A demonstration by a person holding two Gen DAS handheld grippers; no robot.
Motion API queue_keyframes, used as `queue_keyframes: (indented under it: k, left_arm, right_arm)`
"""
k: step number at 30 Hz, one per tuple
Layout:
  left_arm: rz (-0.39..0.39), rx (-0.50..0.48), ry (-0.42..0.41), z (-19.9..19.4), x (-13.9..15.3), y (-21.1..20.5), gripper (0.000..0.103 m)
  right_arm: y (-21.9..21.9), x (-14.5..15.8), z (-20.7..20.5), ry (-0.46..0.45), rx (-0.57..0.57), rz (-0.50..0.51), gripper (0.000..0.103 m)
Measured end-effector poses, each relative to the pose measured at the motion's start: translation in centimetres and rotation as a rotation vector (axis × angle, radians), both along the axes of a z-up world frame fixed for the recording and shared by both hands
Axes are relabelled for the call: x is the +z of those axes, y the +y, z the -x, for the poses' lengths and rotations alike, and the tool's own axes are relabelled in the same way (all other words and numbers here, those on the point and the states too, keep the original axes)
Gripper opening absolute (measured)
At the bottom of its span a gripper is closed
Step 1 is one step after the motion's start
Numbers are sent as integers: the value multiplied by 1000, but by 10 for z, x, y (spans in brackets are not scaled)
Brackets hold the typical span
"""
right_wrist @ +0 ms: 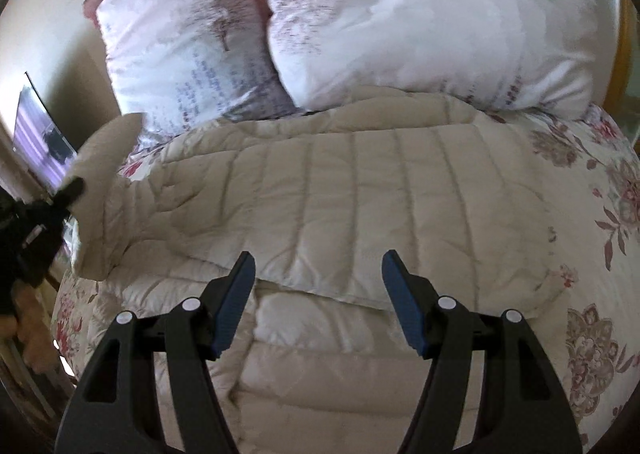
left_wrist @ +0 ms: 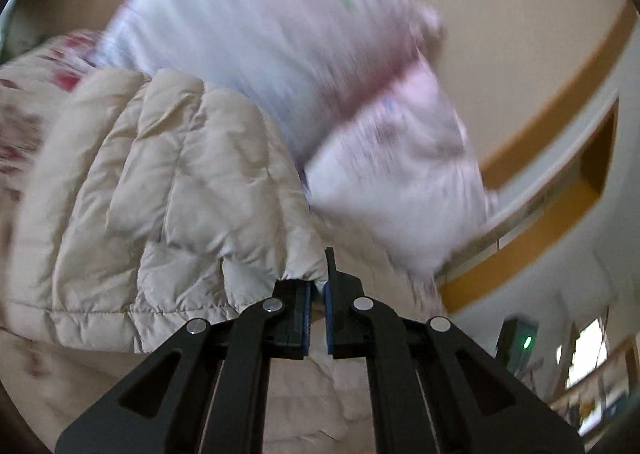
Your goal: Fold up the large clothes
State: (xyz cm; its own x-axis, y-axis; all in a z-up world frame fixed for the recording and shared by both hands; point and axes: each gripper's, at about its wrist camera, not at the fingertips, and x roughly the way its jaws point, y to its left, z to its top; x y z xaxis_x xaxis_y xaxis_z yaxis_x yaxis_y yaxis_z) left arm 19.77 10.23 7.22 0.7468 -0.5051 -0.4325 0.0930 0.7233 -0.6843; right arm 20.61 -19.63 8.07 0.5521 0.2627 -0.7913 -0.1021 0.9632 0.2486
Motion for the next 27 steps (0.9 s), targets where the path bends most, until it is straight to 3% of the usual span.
queue_keyframes:
  k: [4,8,9,12,13,16,21,27]
  left_arm:
    - [-99,-142,78,-22,-24,-58,4]
    - [-175,-200,135,-26,-39,-81,6]
    - [-188,-212,141,-25,-42,-83,11]
    - [-205,-213,144,-19,-42,-79,54]
    - [-206,-208,135,-16,-38,-75,63]
    - [-181,-216,92,-5,-25,-61,69]
    - [-177,-112,53,18,-19,-11,73]
    - [-307,43,164,29,-34,34,74]
  right_arm:
    - [-15,-6,0,12,-40,-1,66]
    - [-22,-11,-1,23,-62,4,66]
    - [-23,-12,-1,23,-62,7,66]
    - [-19,-11,0,15,-54,20,66]
    - [-17,-10,0,12,-49,22,66]
    - [-3,-5,3,-17,-9,40,66]
    - [38,10,14,-117,125,103,66]
    - [123,18,31,-264,339,278,66]
